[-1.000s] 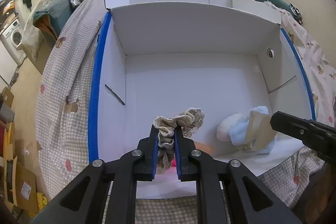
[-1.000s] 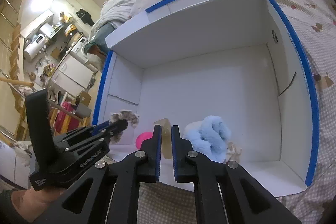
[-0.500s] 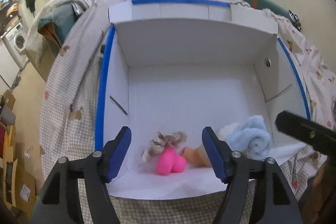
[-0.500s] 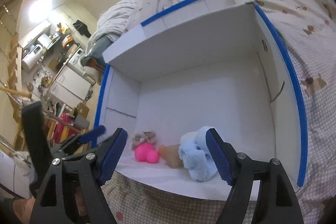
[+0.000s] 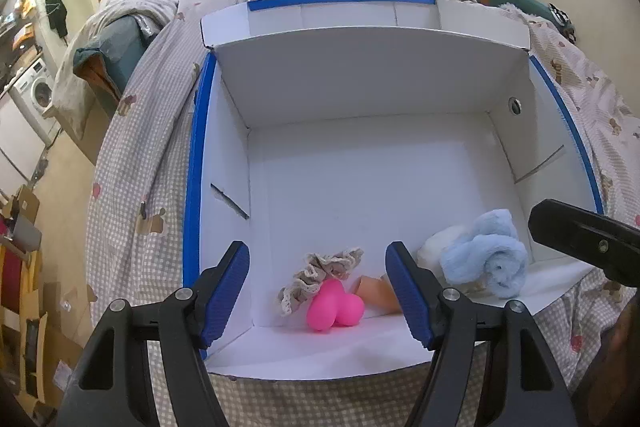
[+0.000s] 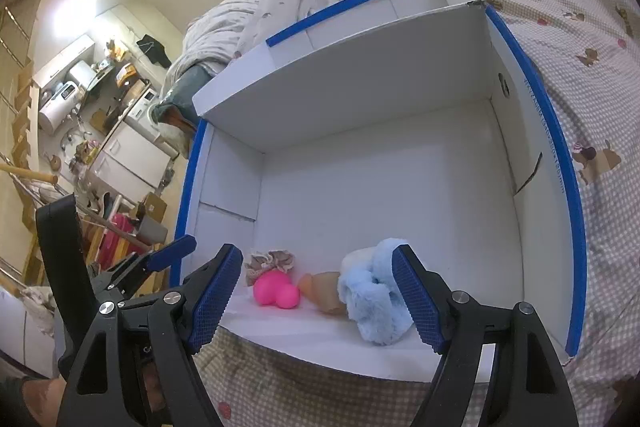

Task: Organize soft objects
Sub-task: 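Pull both tools back from the box toward the white cloth and plastic bag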

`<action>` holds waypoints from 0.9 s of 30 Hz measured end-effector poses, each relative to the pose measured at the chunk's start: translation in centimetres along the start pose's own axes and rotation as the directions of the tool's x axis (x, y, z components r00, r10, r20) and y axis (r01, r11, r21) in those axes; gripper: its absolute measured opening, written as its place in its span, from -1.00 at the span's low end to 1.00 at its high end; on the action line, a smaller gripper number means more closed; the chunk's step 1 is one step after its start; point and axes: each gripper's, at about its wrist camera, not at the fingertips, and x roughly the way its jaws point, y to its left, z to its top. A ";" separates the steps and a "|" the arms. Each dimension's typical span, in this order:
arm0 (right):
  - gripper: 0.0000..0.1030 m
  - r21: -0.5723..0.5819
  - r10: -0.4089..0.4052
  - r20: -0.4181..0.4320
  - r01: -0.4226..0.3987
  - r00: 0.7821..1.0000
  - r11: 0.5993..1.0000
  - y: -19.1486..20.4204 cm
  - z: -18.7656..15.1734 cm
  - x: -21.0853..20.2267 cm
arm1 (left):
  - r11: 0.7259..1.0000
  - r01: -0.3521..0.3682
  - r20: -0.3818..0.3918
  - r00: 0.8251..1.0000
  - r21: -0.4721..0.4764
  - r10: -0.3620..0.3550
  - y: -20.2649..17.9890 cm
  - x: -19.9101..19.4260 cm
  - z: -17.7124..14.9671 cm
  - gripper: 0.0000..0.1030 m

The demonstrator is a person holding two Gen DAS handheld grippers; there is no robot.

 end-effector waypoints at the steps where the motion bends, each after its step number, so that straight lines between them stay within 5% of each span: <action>1: 0.60 0.000 0.000 0.000 0.000 1.000 1.000 0.0 0.0 0.0 | 1.000 0.000 -0.002 1.000 -0.002 0.000 0.1 0.0 0.0 0.32; 19: 0.60 0.022 -0.044 0.016 0.044 0.999 0.999 -0.8 0.0 -0.5 | 1.000 -0.007 -0.021 1.000 -0.020 0.007 0.4 0.0 -0.3 0.32; 27: 0.60 -0.005 -0.066 0.059 0.066 0.996 0.998 -0.4 -0.6 -2.6 | 0.990 0.033 -0.021 0.999 -0.135 -0.037 2.3 -3.1 -1.3 0.32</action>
